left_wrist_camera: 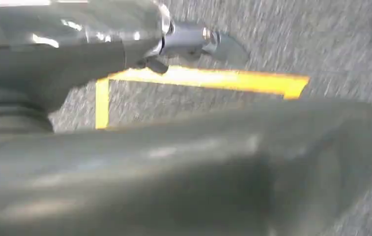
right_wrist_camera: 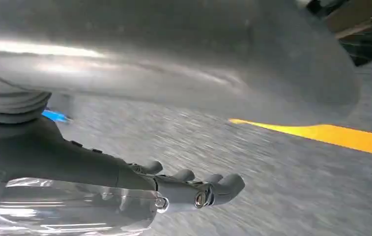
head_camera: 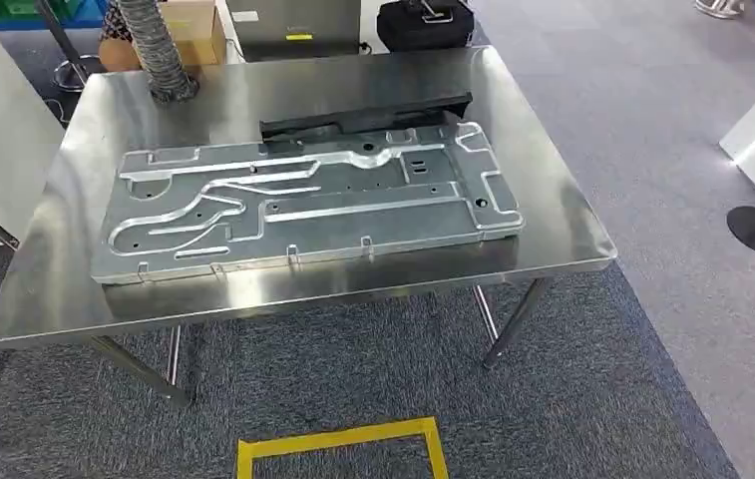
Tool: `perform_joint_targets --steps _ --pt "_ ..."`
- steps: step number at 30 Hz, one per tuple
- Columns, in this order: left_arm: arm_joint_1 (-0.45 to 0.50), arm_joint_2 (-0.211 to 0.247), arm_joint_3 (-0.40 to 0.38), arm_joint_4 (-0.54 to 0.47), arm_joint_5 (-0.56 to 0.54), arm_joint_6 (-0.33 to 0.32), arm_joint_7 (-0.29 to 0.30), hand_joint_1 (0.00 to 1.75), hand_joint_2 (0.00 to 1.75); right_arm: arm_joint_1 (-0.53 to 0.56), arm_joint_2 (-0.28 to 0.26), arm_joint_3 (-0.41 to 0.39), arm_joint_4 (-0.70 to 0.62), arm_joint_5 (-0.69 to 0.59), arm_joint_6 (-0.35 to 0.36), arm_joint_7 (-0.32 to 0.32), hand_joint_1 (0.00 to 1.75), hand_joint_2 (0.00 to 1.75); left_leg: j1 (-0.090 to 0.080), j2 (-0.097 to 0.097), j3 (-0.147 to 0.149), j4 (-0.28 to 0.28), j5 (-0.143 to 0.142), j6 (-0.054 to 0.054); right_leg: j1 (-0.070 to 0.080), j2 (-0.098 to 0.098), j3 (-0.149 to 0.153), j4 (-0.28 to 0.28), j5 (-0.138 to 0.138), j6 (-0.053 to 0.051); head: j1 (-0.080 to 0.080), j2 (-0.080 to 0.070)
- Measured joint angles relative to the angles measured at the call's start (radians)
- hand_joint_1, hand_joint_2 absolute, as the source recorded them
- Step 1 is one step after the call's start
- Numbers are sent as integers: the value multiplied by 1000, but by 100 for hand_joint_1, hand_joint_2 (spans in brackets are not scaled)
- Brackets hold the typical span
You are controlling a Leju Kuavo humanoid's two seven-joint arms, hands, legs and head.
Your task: Take the parts from the cabinet and place them on the table.
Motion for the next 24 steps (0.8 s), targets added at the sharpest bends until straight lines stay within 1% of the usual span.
perform_joint_targets --steps 1,2,3,4,5,6,7,8,9,10,11,12,13,14,15,16,17,18,19,20,21,22,23,24 --pt "0 0 -1 0 0 -3 -5 0 0 0 0 0 1 5 15 29 0 0 0 0 -20 8 8 -2 0 0 54 -64 43 -3 0 0" --pt "0 0 -1 0 2 -8 -10 0 0 -1 0 0 1 15 26 62 0 0 0 0 -35 15 15 -6 0 0 116 -148 57 -9 0 0" --pt "-1 0 0 0 5 -11 -14 0 0 -3 0 2 2 24 32 93 0 0 -1 0 -44 23 22 -10 2 1 184 -245 24 -18 0 0" --pt "-1 0 0 0 13 -15 -17 0 0 -4 0 7 2 35 31 115 0 0 -4 0 -50 27 29 -16 7 1 228 -326 -4 -23 0 0" --pt "0 1 1 0 21 -19 -18 0 0 -4 2 12 3 41 28 123 0 0 -3 1 -52 25 40 -22 9 0 223 -329 -6 -23 0 0" --pt "1 2 5 0 31 -22 -17 0 0 -4 5 19 5 49 21 123 0 0 0 1 -55 21 51 -28 12 1 216 -327 0 -28 0 0" --pt "3 3 10 0 34 -22 -16 0 0 -2 5 23 6 54 18 121 0 0 -1 1 -56 18 62 -34 13 0 209 -328 11 -34 0 0" --pt "6 5 15 0 40 -22 -14 0 0 -2 6 27 10 57 15 117 0 0 0 -2 -62 19 49 -40 1 -6 201 -334 25 -42 0 0" --pt "9 5 19 0 42 -19 -12 0 0 -4 6 31 10 59 11 109 0 0 1 -3 -75 40 13 -45 3 -8 189 -334 36 -47 0 0" --pt "13 5 26 0 43 -17 -8 0 0 -4 6 34 10 59 9 101 0 0 2 -3 -97 102 -63 -47 3 -10 173 -331 48 -58 0 0" --pt "16 3 29 0 43 -14 -6 0 0 -2 6 38 10 59 6 90 0 0 5 -3 -115 173 -123 -51 5 -10 158 -328 58 -58 0 0" --pt "17 3 31 0 42 -12 -6 0 0 -1 6 40 11 59 6 80 0 0 6 -3 -129 242 -163 -54 7 -11 142 -325 68 -59 0 0" --pt "16 3 32 0 39 -10 -6 0 0 -2 6 40 11 57 6 66 0 0 8 -3 -137 312 -176 -57 8 -13 122 -319 80 -58 0 0" --pt "16 3 32 0 33 -9 -6 0 0 -2 6 40 11 55 7 56 0 0 8 -3 -129 338 -153 -59 8 -13 102 -314 91 -57 0 0" --pt "16 3 32 0 29 -9 -6 0 0 -4 6 40 11 53 7 48 0 0 9 -3 -107 332 -115 -59 8 -13 83 -307 101 -55 0 0" --pt "15 3 32 0 26 -9 -6 0 0 -4 6 41 11 52 6 40 0 0 9 -3 -61 286 -63 -57 8 -13 59 -297 112 -52 0 0" --pt "12 3 33 0 21 -10 -7 0 0 -4 8 42 11 51 6 35 0 0 9 -3 0 211 -42 -53 7 -12 40 -289 121 -48 0 0" --pt "8 3 33 0 19 -11 -8 0 0 -9 8 43 11 51 6 30 0 0 9 -4 77 116 -69 -48 7 -12 29 -280 129 -43 0 0" --pt "4 4 32 -1 14 -11 -9 0 0 -8 10 44 12 50 5 28 0 0 3 -4 137 16 -108 -45 13 -12 20 -273 133 -37 0 0" --pt "0 4 32 -1 8 -13 -11 0 0 -7 11 45 12 50 3 28 0 0 2 -3 141 -9 -125 -35 13 -15 18 -273 143 -32 0 0" --pt "0 4 32 -1 2 -14 -14 0 0 -8 12 46 12 50 1 28 0 0 -1 -4 133 -4 -115 -29 10 -16 17 -277 157 -27 0 0" --pt "1 4 32 -1 0 -16 -14 0 0 -9 13 47 13 50 -3 28 0 0 -3 -3 127 -1 -108 -21 7 -16 15 -280 169 -20 0 0" --pt "6 4 32 -1 -3 -18 -14 0 0 -6 14 47 13 50 -7 28 0 0 0 0 114 -7 -93 -11 11 -12 10 -282 180 -14 0 0" --pt "3 4 32 -1 -9 -21 -14 0 0 -6 15 47 13 49 -11 28 0 0 3 5 102 -8 -78 -3 4 -7 -3 -267 145 -8 0 0"
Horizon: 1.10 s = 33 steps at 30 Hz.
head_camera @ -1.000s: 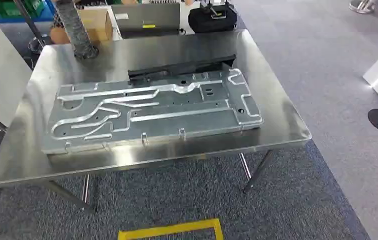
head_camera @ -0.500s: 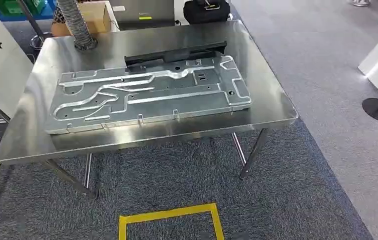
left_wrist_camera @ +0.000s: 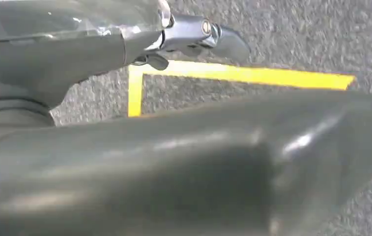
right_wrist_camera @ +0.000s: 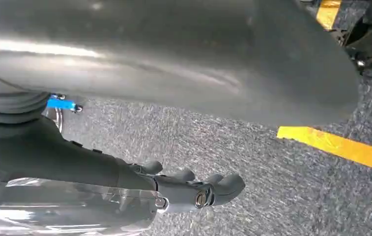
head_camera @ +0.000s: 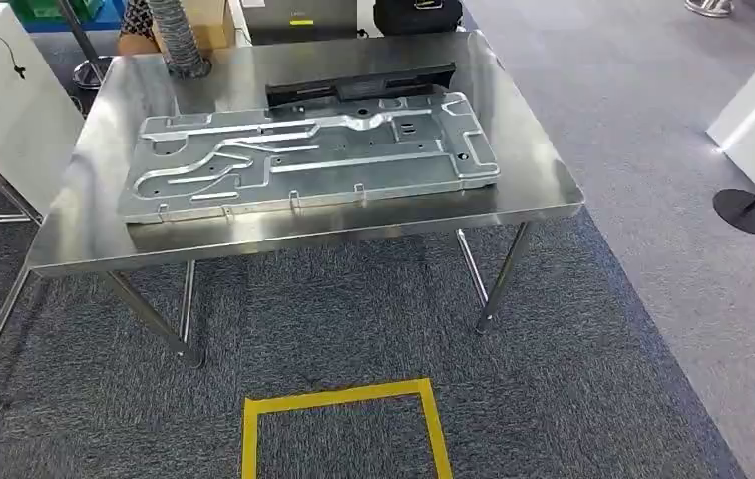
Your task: Take the parts from the cabinet and place them on the table.
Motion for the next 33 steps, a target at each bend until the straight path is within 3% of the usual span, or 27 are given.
perform_joint_targets --steps 2,3,4,5,6,8,9,10,11,14,15,17,18,19,20,21,22,23,24,25,26,27,29,30,31,32,33 --pt "-1 3 -2 0 -6 0 0 0 0 2 3 0 2 -2 -4 -3 0 0 1 0 -35 0 28 13 -3 1 -29 113 -146 8 0 0" --pt "1 5 -2 0 -9 0 0 0 0 2 5 0 4 -2 -5 -8 0 0 -1 -1 -52 1 41 13 -4 2 -40 183 -199 10 0 0" --pt "2 8 -2 0 -12 1 0 0 0 1 7 0 5 -2 -5 -13 0 0 -2 0 -71 2 55 12 -5 2 -48 251 -224 12 0 0" --pt "3 9 -2 0 -15 2 0 0 0 0 8 0 5 -2 -5 -19 0 0 -3 0 -91 5 69 10 -6 2 -43 290 -211 14 0 0" --pt "3 11 -2 0 -16 5 1 0 0 0 9 0 5 -2 -6 -21 0 0 -3 0 -109 10 81 8 -7 2 -23 291 -176 13 0 0" --pt "3 14 -3 0 -20 11 2 0 0 0 9 0 5 -2 -5 -25 0 0 -3 0 -146 21 102 3 -7 2 67 199 -99 8 0 0" --pt "3 16 -3 0 -21 12 2 0 0 -2 9 1 5 -2 -4 -26 0 0 -3 -1 -161 26 113 0 -6 2 142 103 -99 1 0 0" --pt "4 16 -3 0 -21 12 2 0 0 -6 9 2 5 -2 -5 -27 0 0 -7 -2 -169 31 121 -7 0 2 223 2 -134 -6 0 0" --pt "4 17 -3 0 -21 13 2 0 0 -9 9 2 5 -2 -5 -27 0 0 -7 -1 -173 33 129 -12 2 2 259 -71 -163 -10 0 0" --pt "4 23 -3 0 -24 13 5 0 0 -10 13 3 6 -2 -7 -28 0 0 -4 1 -180 22 167 -32 6 3 238 -75 -147 -28 0 0" --pt "5 28 -3 0 -26 13 5 0 0 -9 18 3 8 -2 -7 -28 0 0 2 -3 -185 30 157 -37 -1 -6 229 -80 -130 -35 0 0" --pt "10 27 -3 0 -32 7 3 0 0 -9 18 3 9 0 -4 -27 0 0 3 -6 -214 114 32 -41 1 -7 199 -79 -107 -52 0 0" --pt "10 27 -4 0 -33 1 1 0 0 -8 18 4 9 2 -2 -25 0 0 5 -6 -231 205 -44 -46 4 -7 178 -78 -90 -52 0 0" --pt "8 27 -5 0 -35 -3 -2 0 0 -7 18 6 9 3 -1 -23 0 0 6 -6 -241 275 -79 -49 7 -7 160 -76 -78 -52 0 0" --pt "7 27 -6 0 -36 -6 -3 0 0 -7 18 8 9 3 -1 -22 0 0 6 -6 -241 330 -80 -51 8 -8 139 -71 -65 -51 0 0" --pt "7 27 -6 0 -36 -8 -3 0 0 -7 18 10 9 3 -1 -21 0 0 6 -6 -227 347 -47 -51 9 -7 117 -63 -53 -50 0 0" --pt "7 26 -8 0 -37 -8 -3 0 0 -7 19 10 9 3 -2 -20 0 0 6 -6 -200 329 -6 -49 10 -7 96 -55 -45 -49 0 0" --pt "7 24 -8 0 -41 -8 -3 0 0 -7 18 11 9 3 -3 -21 0 0 6 -7 -147 271 33 -45 11 -7 74 -44 -36 -46 0 0" --pt "5 24 -9 0 -42 -8 -3 0 0 -7 18 12 10 4 -3 -21 0 0 6 -7 -79 184 36 -39 11 -6 55 -34 -27 -43 0 0" --pt "1 24 -9 0 -42 -8 -3 0 0 -9 19 13 10 4 -3 -21 0 0 3 -7 2 82 -5 -32 14 -6 45 -26 -21 -38 0 0" --pt "-3 23 -9 0 -42 -8 -4 0 0 -9 18 15 10 4 -3 -22 0 0 -2 -8 43 1 -34 -28 16 -6 38 -18 -16 -32 0 0" --pt "-6 23 -9 0 -42 -7 -4 0 0 -8 18 17 10 4 -3 -25 0 0 -4 -8 34 -7 -42 -20 15 -8 33 -18 -4 -26 0 0" --pt "-1 21 -9 0 -42 -5 -4 0 0 -8 18 18 10 4 -1 -32 0 0 -6 -6 21 -7 -25 -4 13 -7 28 -23 18 -13 0 0" --pt "1 18 -9 1 -42 -5 -3 0 0 -7 17 18 10 4 0 -36 0 0 2 -1 9 -13 -8 4 9 -3 18 -16 12 -7 0 0" --pt "1 18 -9 1 -42 -4 -1 0 0 -7 17 19 10 4 0 -40 0 0 1 0 -4 -12 3 8 8 2 8 6 -35 0 0 0" --pt "0 18 -9 0 -41 -3 0 0 0 -5 17 19 10 4 1 -42 0 0 1 0 -20 -12 15 18 5 3 -8 61 -105 6 0 0" --pt "1 18 -8 0 -41 -1 1 0 0 -3 17 20 10 4 2 -43 0 0 0 -1 -35 -12 22 18 2 3 -25 131 -164 12 0 0"
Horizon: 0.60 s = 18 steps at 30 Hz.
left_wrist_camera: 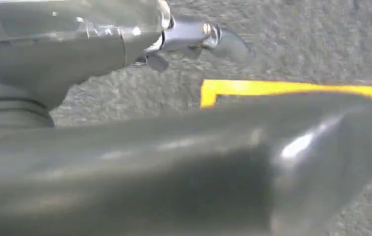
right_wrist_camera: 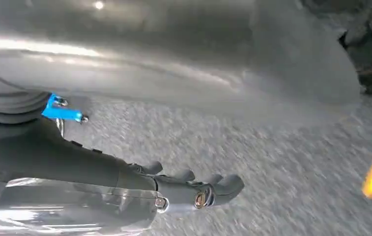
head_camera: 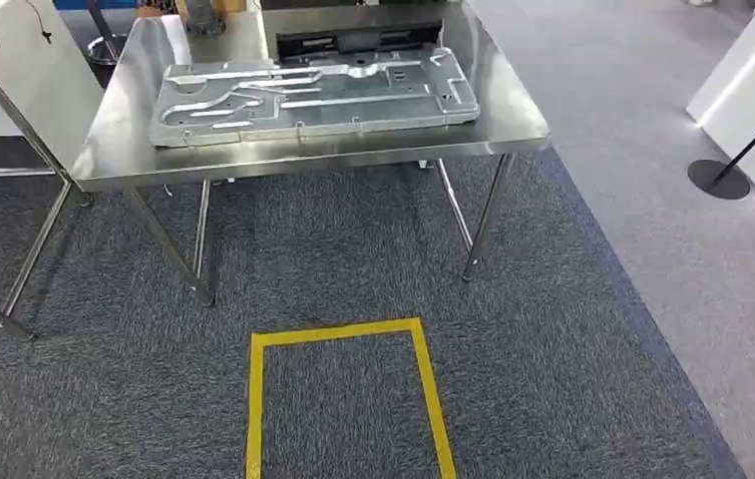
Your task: Take the parts from the cabinet and place them on the table.
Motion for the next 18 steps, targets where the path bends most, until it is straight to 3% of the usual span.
perform_joint_targets --steps 1,2,3,4,5,6,7,8,9,11,12,13,14,16,17,18 --pt "3 -1 0 0 1 1 4 0 0 0 0 0 0 0 0 -2 0 0 -1 0 -15 0 12 -1 -2 0 -16 75 -38 5 0 0" --pt "5 -1 0 0 2 3 10 0 0 0 0 0 1 0 3 -6 0 0 -1 1 -30 1 22 -2 -4 0 -25 132 -44 7 0 0" --pt "5 -2 0 0 3 6 17 0 0 0 0 0 2 -2 5 -8 0 0 -1 2 -42 2 31 -4 -6 0 -21 158 -19 10 0 0" --pt "5 -3 0 0 4 11 25 0 0 1 0 0 2 -3 10 -8 0 0 -1 3 -57 5 42 -7 -8 0 4 143 29 11 0 0" --pt "5 -4 1 0 4 13 31 0 0 1 0 0 2 -5 12 -8 0 0 0 3 -68 9 49 -9 -9 0 46 92 67 10 0 0" --pt "5 -5 1 0 4 13 35 0 0 1 -1 0 2 -14 16 -7 0 0 0 2 -80 15 55 -13 -10 0 109 7 86 7 0 0" --pt "4 -6 1 0 3 14 39 0 0 -1 -2 0 2 -26 21 -5 0 0 0 2 -85 21 60 -17 -9 0 174 -82 76 2 0 0" --pt "5 -8 1 0 0 12 38 0 0 -5 -4 -2 2 -37 30 2 0 0 -4 2 -92 29 63 -22 -3 0 233 -174 35 -8 0 0" --pt "4 -8 1 0 0 11 38 0 0 -5 -4 -5 2 -43 37 5 0 0 -5 2 -95 33 67 -29 -2 -1 240 -199 20 -18 0 0" --pt "2 -8 1 0 0 8 32 0 0 -4 -4 -10 1 -49 47 20 0 0 -2 3 -97 31 79 -42 0 0 232 -194 25 -31 0 0" --pt "3 -8 2 0 0 3 25 0 0 -3 -4 -15 2 -53 52 35 0 0 -2 2 -100 33 81 -48 -3 -2 230 -199 34 -44 0 0" --pt "3 -8 2 0 -1 0 21 0 0 -2 -5 -19 2 -58 52 44 0 0 1 -2 -108 51 61 -54 -5 -6 225 -202 43 -51 0 0" --pt "5 -10 3 0 -1 -2 20 0 0 0 -5 -21 2 -61 52 49 0 0 2 -3 -125 93 18 -59 -4 -6 218 -201 47 -57 0 0" --pt "7 -11 3 0 -3 -4 19 0 0 3 -9 -32 1 -78 51 56 0 0 6 -4 -183 253 -80 -67 1 -8 203 -199 57 -65 0 0" --pt "7 -12 5 0 -4 -3 18 0 0 3 -10 -39 1 -83 51 55 0 0 6 -4 -206 324 -106 -70 3 -8 194 -196 61 -65 0 0" --pt "8 -12 6 0 -5 -3 18 0 0 4 -10 -45 1 -91 50 55 0 0 6 -4 -208 350 -105 -70 4 -7 187 -192 63 -65 0 0"
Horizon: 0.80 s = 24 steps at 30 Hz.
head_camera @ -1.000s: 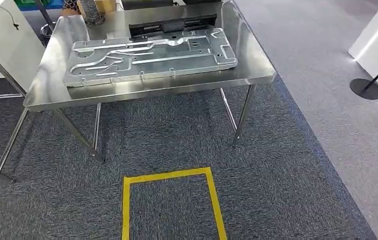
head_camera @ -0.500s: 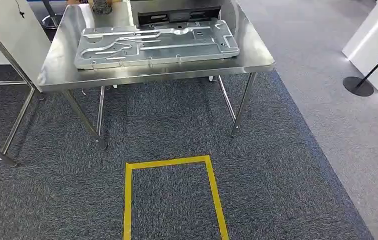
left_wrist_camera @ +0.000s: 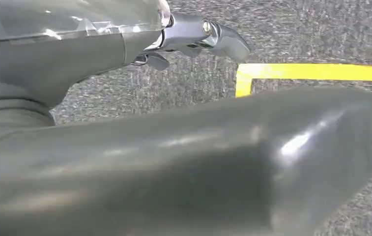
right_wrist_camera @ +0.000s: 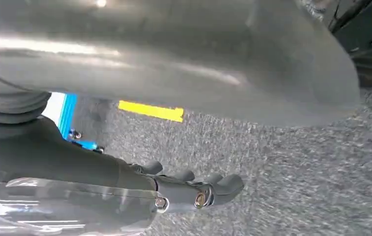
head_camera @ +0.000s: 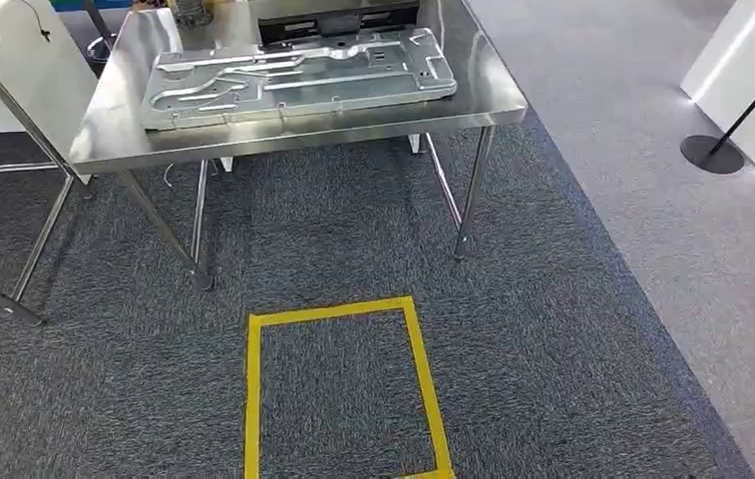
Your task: Take the parts from the cabinet and place them on the table.
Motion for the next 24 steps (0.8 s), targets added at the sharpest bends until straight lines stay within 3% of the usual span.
perform_joint_targets --steps 1,2,3,4,5,8,9,10,11,12,13,14,15,19,20,24 --pt "0 0 1 0 -1 0 0 0 0 1 -1 -6 0 -8 -3 0 0 0 0 0 20 -23 22 2 1 1 -5 4 1 1 0 0" --pt "0 0 2 0 -3 1 0 0 0 1 -1 -12 0 -17 -7 2 0 0 0 0 61 -81 55 4 1 1 -7 8 1 2 0 0" --pt "0 0 2 0 -7 1 0 0 0 1 -1 -20 0 -26 -12 7 0 175 0 0 114 -170 92 10 3 1 -7 11 1 3 0 0" --pt "0 0 2 0 -8 1 0 0 0 1 -1 -28 0 -32 -17 11 0 175 -1 -1 167 -258 117 18 3 1 -8 12 1 5 0 0" --pt "-1 0 2 0 -8 2 0 0 0 0 1 -34 1 -39 -18 13 0 175 -7 -1 197 -305 105 27 7 0 -13 15 1 9 0 0" --pt "0 0 2 0 -10 2 3 0 0 -2 1 -45 1 -41 -19 17 0 175 -11 -1 191 -320 101 36 6 0 -20 18 8 24 0 0" --pt "0 1 2 0 -10 1 3 0 0 -3 1 -50 1 -41 -19 19 0 175 -7 -1 189 -328 107 44 8 -1 -21 16 9 30 0 0" --pt "0 0 2 0 -10 0 5 0 0 -3 0 -52 0 -41 -18 20 0 175 2 0 193 -339 115 53 6 2 -21 21 1 38 0 0" --pt "-1 0 2 0 -10 0 5 0 0 -2 0 -54 0 -41 -17 24 0 175 1 -1 192 -339 116 53 6 6 -30 40 -13 46 0 0" --pt "-1 0 3 0 -10 -1 7 0 0 -3 0 -58 0 -41 -16 32 0 175 -9 -4 186 -326 106 47 4 5 -30 8 25 22 0 0" --pt "0 0 3 0 -10 -2 10 0 0 -5 0 -58 0 -41 -17 39 0 175 -13 -2 185 -324 104 50 2 8 -30 21 -4 36 0 0" --pt "-2 0 3 0 -9 -2 19 0 0 -4 0 -59 0 -41 -20 44 0 175 -13 -2 184 -320 100 52 1 7 -30 20 14 33 0 0" --pt "-3 0 4 0 -6 -2 31 0 175 -4 1 -59 1 -41 -21 44 0 0 -13 -2 184 -320 101 53 0 9 -30 19 7 35 0 0" --pt "-3 0 21 0 0 1 57 0 175 -4 1 -68 0 -56 -21 39 0 0 -16 -2 181 -318 104 57 -3 10 -33 19 16 44 0 0" --pt "-3 0 22 0 -2 1 59 0 175 -4 1 -71 0 -58 -21 37 0 175 -16 -2 180 -318 104 57 -3 10 -33 19 16 44 0 0" --pt "-4 0 26 0 -8 1 62 0 175 -4 1 -78 0 -63 -27 42 0 175 -17 -2 180 -317 104 57 -4 10 -34 19 16 44 0 0"
